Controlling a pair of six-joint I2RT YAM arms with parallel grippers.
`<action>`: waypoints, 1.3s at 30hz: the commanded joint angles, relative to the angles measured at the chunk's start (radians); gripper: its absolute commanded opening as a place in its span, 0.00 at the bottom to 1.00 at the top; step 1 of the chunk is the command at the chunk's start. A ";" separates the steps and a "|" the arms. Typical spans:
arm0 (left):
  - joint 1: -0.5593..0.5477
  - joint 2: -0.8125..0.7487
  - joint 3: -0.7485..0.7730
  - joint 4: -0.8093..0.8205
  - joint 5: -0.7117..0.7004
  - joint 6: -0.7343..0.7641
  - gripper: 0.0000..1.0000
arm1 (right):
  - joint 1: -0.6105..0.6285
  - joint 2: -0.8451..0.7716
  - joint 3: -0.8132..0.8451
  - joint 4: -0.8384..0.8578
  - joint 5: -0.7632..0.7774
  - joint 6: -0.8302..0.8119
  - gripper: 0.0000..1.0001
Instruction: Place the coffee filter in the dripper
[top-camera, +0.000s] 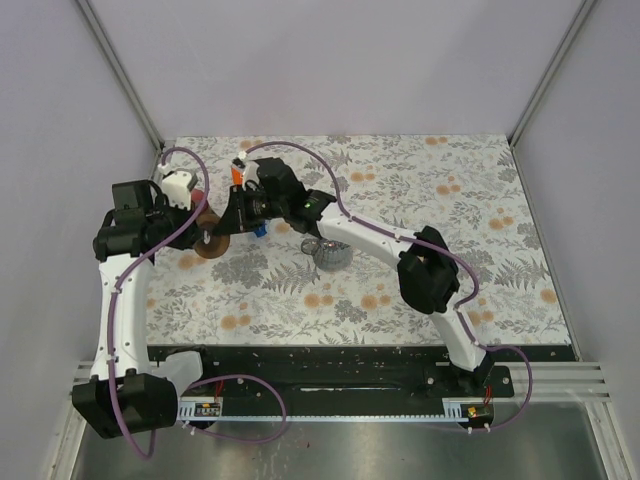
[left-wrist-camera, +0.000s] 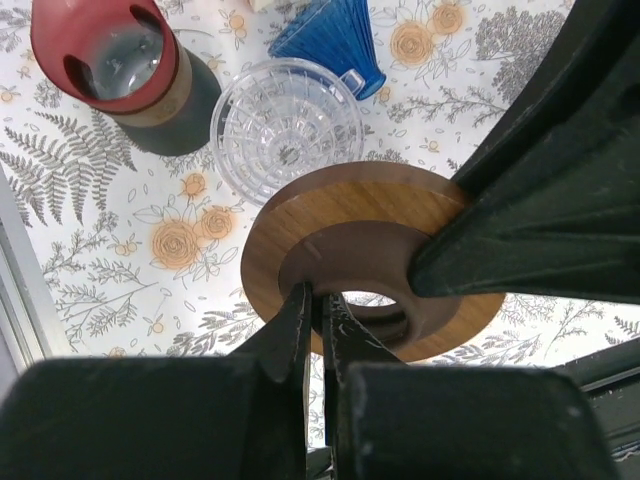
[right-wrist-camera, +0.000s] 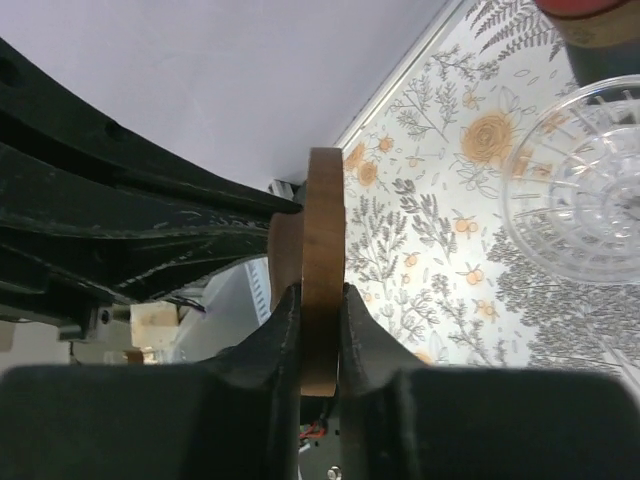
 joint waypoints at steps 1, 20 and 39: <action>-0.005 -0.010 0.074 0.066 0.056 -0.006 0.00 | 0.001 -0.053 0.031 -0.011 -0.020 -0.087 0.02; -0.132 0.248 0.525 -0.039 0.389 -0.370 0.88 | 0.006 -0.739 -0.936 0.667 0.370 -1.944 0.00; -0.287 0.461 0.554 0.039 0.648 -0.546 0.34 | 0.038 -0.630 -0.989 0.977 0.487 -2.353 0.00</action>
